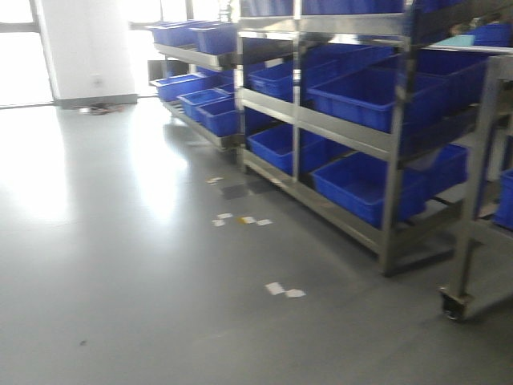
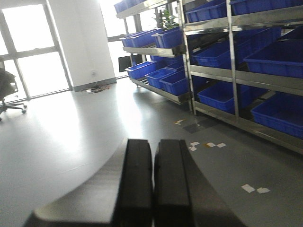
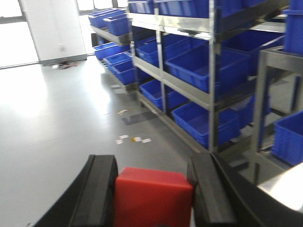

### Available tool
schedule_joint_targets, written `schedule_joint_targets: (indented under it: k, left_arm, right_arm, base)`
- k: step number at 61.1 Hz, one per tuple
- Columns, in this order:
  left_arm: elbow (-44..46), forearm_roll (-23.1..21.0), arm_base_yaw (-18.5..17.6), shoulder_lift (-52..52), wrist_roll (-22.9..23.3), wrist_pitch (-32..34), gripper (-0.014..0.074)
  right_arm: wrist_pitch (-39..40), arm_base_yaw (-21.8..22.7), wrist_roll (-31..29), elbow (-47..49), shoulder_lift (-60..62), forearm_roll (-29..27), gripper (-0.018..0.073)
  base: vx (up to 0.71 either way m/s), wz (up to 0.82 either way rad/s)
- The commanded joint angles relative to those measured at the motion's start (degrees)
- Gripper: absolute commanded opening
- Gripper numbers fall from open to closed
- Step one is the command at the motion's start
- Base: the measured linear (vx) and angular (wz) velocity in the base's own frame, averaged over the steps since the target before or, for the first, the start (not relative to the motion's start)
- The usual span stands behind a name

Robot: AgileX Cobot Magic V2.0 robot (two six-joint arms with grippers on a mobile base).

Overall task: Pick red cube and place on left shelf
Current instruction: 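Turn the base away from the table holding the red cube, then drive the base to the shelf rack of blue crates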

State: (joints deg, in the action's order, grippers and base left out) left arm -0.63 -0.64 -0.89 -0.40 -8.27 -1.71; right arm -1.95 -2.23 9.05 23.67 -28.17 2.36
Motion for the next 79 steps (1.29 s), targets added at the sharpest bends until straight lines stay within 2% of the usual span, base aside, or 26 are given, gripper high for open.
schedule_joint_targets:
  k: [1, 49, 79]
  left_arm:
    - [-1.26, -0.27, -0.31, 0.40, -0.03, 5.18, 0.0106]
    - [-1.26, -0.27, -0.31, 0.40, -0.03, 5.18, 0.0106]
    - [-1.26, -0.27, -0.31, 0.40, -0.03, 5.18, 0.0106]
  right_arm:
    - [5.56, 0.34, -0.59, 1.60, -0.12, 0.73, 0.0049]
    - [5.56, 0.34, -0.59, 1.60, -0.12, 0.73, 0.0049]
    - [5.56, 0.34, -0.59, 1.60, -0.23, 0.73, 0.0049]
  base:
    - [-0.17, 0.43]
    - [-0.11, 0.49]
    - [0.11, 0.13]
